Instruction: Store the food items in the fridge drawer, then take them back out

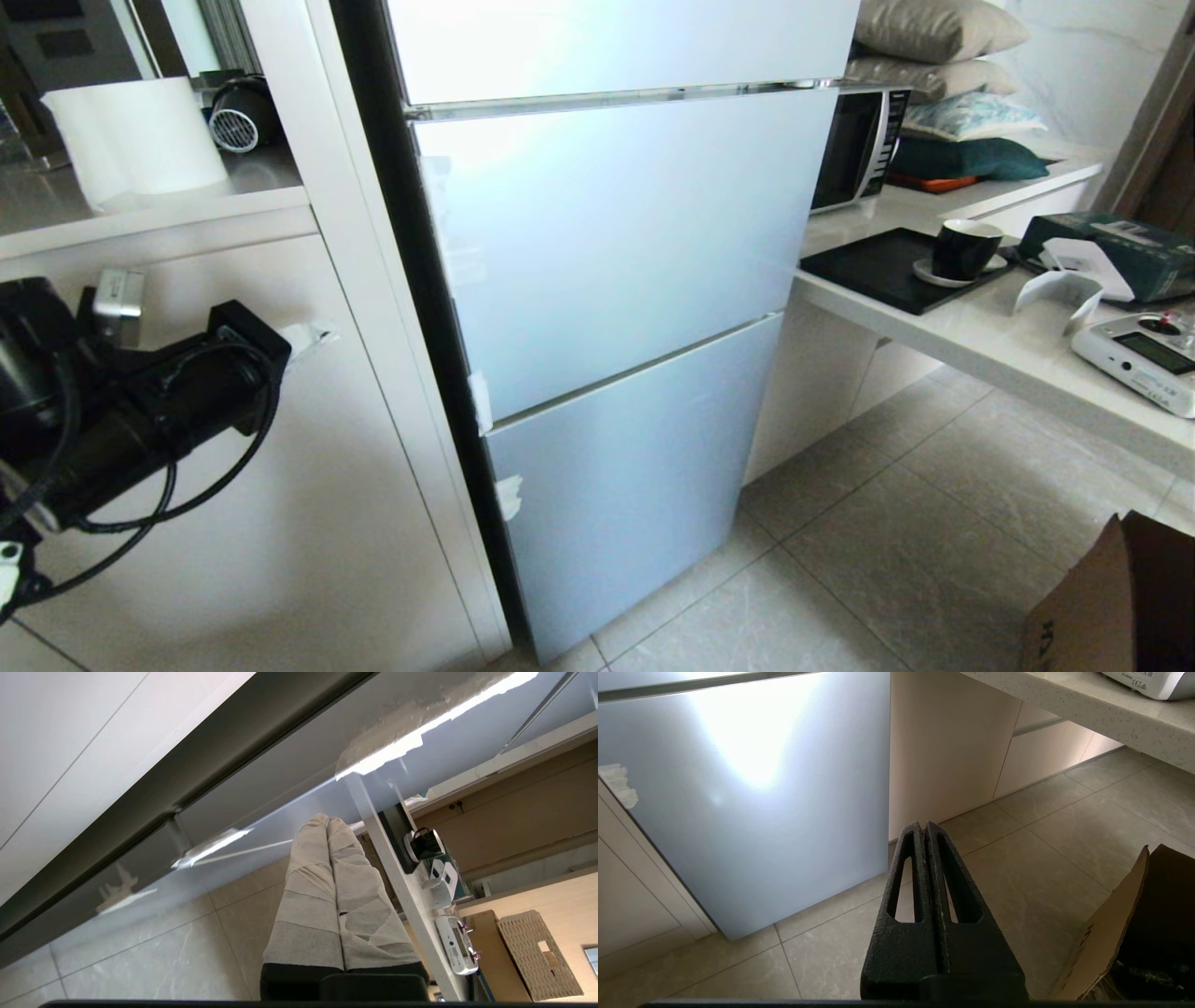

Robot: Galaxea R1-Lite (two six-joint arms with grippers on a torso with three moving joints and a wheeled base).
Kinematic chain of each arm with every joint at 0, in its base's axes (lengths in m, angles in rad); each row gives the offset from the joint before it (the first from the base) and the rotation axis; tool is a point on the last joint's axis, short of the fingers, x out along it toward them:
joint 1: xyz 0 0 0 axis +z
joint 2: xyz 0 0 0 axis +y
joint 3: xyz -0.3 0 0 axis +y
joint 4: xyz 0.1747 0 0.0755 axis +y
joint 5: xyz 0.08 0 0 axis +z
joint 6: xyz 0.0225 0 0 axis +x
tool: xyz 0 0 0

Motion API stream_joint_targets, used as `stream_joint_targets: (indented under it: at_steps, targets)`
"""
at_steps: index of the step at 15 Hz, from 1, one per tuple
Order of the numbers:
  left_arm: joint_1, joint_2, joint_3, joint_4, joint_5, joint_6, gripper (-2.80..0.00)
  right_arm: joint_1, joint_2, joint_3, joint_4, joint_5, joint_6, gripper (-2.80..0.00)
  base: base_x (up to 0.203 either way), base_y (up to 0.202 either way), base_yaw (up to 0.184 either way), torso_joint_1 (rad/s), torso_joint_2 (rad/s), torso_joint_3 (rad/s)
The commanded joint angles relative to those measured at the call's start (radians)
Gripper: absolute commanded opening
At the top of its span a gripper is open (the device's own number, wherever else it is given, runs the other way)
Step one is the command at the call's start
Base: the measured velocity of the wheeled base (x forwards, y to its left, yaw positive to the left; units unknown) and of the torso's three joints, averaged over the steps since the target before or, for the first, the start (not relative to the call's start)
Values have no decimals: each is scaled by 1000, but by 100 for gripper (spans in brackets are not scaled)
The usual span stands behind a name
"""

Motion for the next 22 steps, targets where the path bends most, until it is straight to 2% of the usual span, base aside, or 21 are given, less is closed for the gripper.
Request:
stream_joint_targets:
  at_steps: [1, 4, 7, 9, 12, 14, 18, 22]
  targets:
    - [-1, 47, -50, -5, -1, -10, -280, 0, 0, 0, 0, 0, 0, -280, 0, 0, 0, 0, 0, 0]
    - [-24, 68, -111, -4, -1, -80, -280, 0, 0, 0, 0, 0, 1, -280, 0, 0, 0, 0, 0, 0]
    - [-71, 73, -146, -3, 7, -82, -280, 0, 0, 0, 0, 0, 0, -280, 0, 0, 0, 0, 0, 0]
    - [-115, 95, -183, -3, 73, -82, -280, 0, 0, 0, 0, 0, 0, -280, 0, 0, 0, 0, 0, 0]
    - [-177, 175, -277, -11, 251, -86, -280, 0, 0, 0, 0, 0, 0, -280, 0, 0, 0, 0, 0, 0]
    - [-197, 238, -339, -76, 316, -83, -280, 0, 0, 0, 0, 0, 0, -280, 0, 0, 0, 0, 0, 0]
    - [-226, 319, -402, -162, 397, -76, -280, 0, 0, 0, 0, 0, 0, -280, 0, 0, 0, 0, 0, 0]
    - [-258, 339, -443, -183, 404, -74, -280, 0, 1, 0, 0, 0, 0, -280, 0, 0, 0, 0, 0, 0]
